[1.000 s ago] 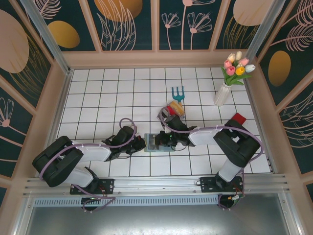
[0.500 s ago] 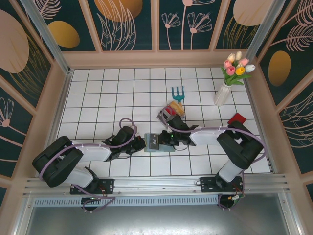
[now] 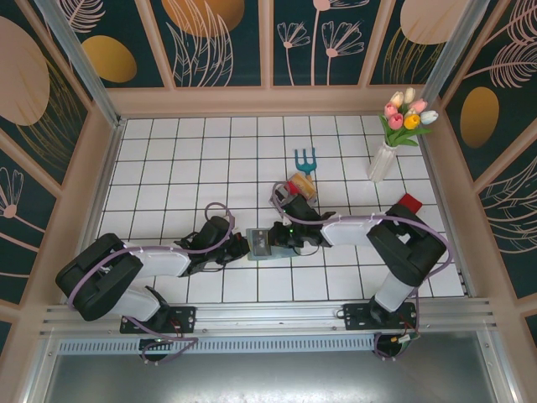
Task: Put the credit cards into the card holder
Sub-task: Insert the credit card into the card slot, then pick up the credit card from the storage box.
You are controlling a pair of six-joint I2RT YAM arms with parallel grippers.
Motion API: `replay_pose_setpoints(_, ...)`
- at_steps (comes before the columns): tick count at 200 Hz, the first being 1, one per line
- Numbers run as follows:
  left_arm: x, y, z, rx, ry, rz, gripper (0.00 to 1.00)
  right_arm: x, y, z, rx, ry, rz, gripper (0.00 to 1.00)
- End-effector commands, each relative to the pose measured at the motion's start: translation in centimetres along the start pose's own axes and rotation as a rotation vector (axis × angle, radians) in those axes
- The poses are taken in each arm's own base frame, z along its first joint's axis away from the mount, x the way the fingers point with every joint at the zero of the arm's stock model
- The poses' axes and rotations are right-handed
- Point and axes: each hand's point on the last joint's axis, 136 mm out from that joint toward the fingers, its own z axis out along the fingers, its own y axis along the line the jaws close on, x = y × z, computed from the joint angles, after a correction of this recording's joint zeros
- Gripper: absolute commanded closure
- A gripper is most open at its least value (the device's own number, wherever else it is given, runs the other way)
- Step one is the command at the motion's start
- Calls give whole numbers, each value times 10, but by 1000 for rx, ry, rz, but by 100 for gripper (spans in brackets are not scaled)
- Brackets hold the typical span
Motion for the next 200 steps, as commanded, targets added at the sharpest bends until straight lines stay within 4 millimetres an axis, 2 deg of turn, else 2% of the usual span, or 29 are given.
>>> replay_pose_setpoints(1, 0, 10, -1, -43, -8, 10, 100, -15, 10, -26, 77, -71, -80, 83)
replay_pose_setpoints(11, -1, 13, -3, -56, -21, 9, 99, -23, 1, -41, 154, -113, -101, 81)
replay_pose_setpoints(27, -4, 13, -5, -65, -34, 11, 92, -39, -1, -66, 215, -178, -144, 74)
replay_pose_setpoints(35, -5, 12, -5, -68, -37, 18, 87, -50, -4, -80, 247, -219, -154, 70)
replay_pose_setpoints(51, -9, 10, -8, -80, -51, 30, 84, -72, -12, -104, 313, -293, -173, 64)
replay_pose_setpoints(64, -13, 9, -12, -89, -72, 35, 74, -90, -20, -119, 364, -328, -197, 59)
replay_pose_setpoints(74, -18, 5, -17, -87, -92, 44, 73, -102, -22, -124, 395, -333, -246, 57)
replay_pose_setpoints(89, -24, 3, -23, -96, -121, 54, 68, -116, -25, -124, 469, -322, -330, 55)
replay_pose_setpoints(118, -39, -2, -37, -126, -193, 72, 60, -134, -29, -109, 557, -269, -446, 55)
replay_pose_setpoints(140, -48, -10, -45, -117, -233, 77, 56, -136, -17, -90, 524, -208, -518, 54)
replay_pose_setpoints(157, -52, -12, -46, -112, -252, 67, 55, -138, -14, -79, 561, -197, -562, 54)
replay_pose_setpoints(177, -54, -15, -45, -100, -260, 60, 55, -138, -17, -65, 602, -172, -598, 56)
replay_pose_setpoints(200, -55, -17, -44, -96, -255, 61, 55, -143, -28, -59, 686, -167, -614, 56)
